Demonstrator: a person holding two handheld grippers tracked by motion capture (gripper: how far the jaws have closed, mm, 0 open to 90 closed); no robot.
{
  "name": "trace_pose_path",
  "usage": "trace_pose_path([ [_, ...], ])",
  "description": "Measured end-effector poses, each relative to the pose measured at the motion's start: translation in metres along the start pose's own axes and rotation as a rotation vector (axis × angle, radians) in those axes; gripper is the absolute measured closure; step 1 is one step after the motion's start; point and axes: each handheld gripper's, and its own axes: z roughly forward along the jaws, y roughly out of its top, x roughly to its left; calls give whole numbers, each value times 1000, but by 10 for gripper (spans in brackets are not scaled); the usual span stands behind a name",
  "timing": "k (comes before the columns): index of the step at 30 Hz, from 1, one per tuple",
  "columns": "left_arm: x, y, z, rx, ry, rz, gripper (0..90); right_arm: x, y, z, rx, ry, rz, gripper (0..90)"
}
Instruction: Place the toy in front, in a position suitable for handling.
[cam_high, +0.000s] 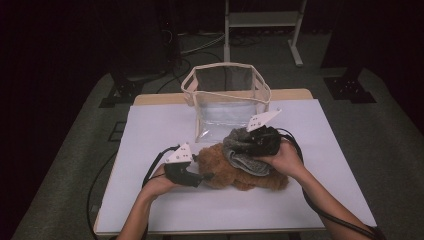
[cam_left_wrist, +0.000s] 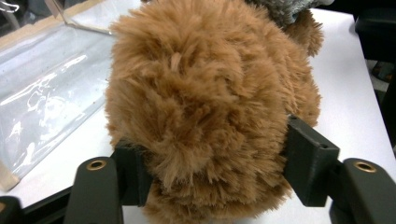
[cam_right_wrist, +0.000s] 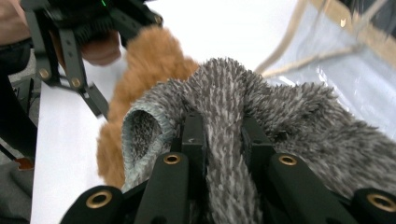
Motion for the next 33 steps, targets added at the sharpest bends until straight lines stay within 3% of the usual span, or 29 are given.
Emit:
trace_pose_path([
  [4,0,-2,0,3,5,3,349,1,6,-1,20,-22,-42,752],
  [7,2,-5,1,5,2,5,306,-3,-6,2,62,-39,-40,753],
  [10,2,-5,2,5,10,6,244,-7,-20,0,37,-33,-2,755],
  [16,5,-12,7,4,10,-14,128,-6,-27,-4,26,-56,-11,758],
  [29,9,-20,25,-28,-38,-48,31,-12,-43,-18,-7,-28,43,763],
  [33,5,-20,32,-13,-54,-26,30,-13,-48,-23,-12,-26,50,764],
])
